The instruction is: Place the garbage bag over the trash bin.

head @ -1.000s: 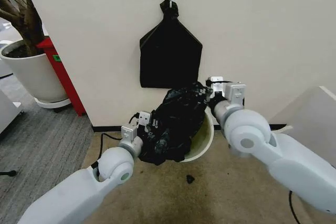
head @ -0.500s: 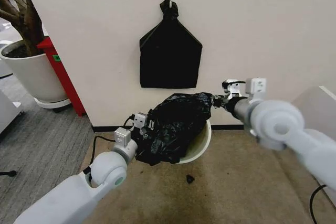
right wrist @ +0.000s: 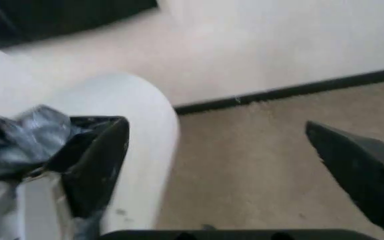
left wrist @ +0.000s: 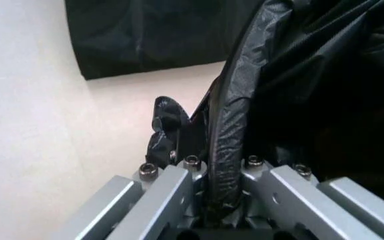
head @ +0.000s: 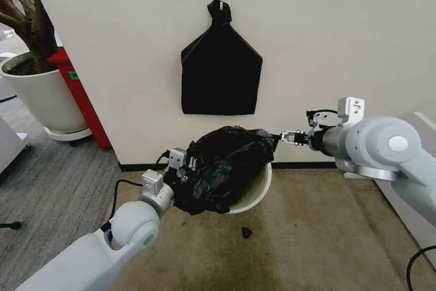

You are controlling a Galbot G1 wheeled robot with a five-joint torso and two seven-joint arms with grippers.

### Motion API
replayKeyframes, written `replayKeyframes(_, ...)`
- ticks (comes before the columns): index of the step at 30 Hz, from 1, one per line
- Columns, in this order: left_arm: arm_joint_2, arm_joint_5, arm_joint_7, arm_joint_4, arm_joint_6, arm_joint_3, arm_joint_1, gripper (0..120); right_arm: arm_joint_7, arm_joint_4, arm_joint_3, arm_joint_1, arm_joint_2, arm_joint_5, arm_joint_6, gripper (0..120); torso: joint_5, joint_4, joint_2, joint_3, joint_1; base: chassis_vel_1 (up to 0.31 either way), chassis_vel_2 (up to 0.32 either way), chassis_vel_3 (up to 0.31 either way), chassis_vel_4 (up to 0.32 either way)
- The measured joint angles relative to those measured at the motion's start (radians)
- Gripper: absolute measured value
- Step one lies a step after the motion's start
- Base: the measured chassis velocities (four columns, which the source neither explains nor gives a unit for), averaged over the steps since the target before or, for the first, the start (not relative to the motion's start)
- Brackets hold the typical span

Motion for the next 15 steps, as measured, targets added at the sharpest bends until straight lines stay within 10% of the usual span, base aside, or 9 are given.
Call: replayKeyframes(15, 0.004, 0.052, -0.005, 0.012, -0.003, 0.011, -0.018, 1, 0.011, 0.172, -0.043, 0.049, 0.121, 0.095, 0.234, 100, 0.0000, 0.0002, 0.000, 0.000, 0.000, 0.000, 0.000, 0.000, 0.000)
